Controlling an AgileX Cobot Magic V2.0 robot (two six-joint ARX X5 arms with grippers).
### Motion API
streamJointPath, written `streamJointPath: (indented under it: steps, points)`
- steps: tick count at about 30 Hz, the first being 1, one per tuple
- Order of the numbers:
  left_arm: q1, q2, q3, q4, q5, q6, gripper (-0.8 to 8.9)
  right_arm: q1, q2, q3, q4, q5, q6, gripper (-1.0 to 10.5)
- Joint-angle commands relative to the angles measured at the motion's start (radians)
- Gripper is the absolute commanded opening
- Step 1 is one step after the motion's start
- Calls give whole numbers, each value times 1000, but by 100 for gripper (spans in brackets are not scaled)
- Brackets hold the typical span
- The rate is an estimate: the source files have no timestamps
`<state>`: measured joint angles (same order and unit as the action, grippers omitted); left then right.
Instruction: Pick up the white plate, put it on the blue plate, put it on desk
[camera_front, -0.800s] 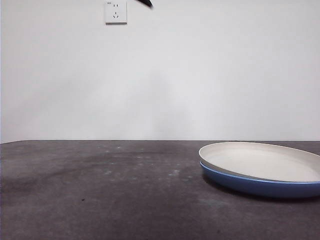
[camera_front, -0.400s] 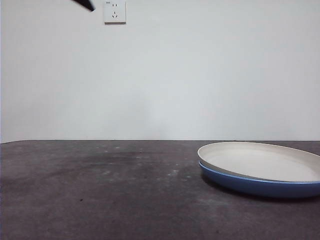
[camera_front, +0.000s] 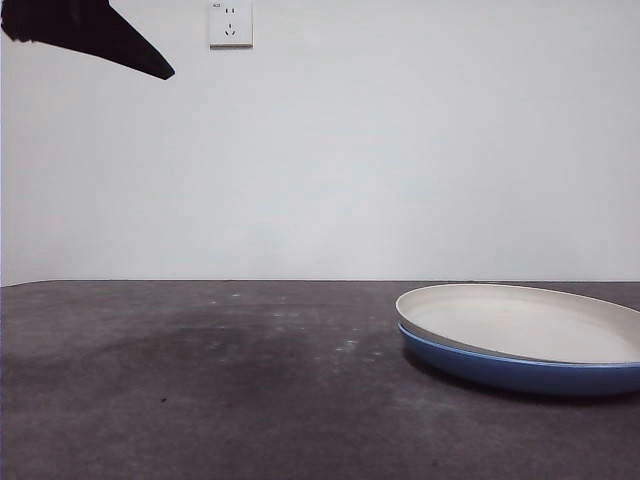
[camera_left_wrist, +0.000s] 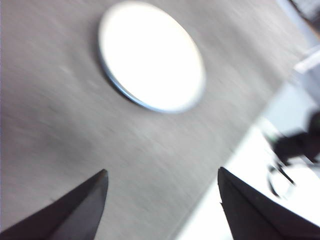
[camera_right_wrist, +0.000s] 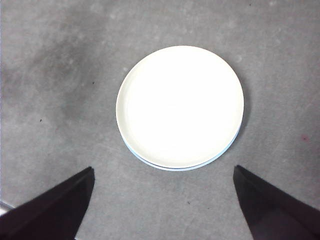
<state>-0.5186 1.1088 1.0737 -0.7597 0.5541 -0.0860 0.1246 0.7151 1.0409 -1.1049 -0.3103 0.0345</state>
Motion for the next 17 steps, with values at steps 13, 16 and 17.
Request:
streamJointPath:
  steps: [13,16,17]
  points:
    - [-26,8,7,23,19,45,339,-3,74,-8,19,105,38,444]
    - [-26,8,7,22,19,46,339,-23,117,-67,87,102,58,444]
    - [-26,8,7,21,19,47,339,-31,134,-90,116,95,67,444]
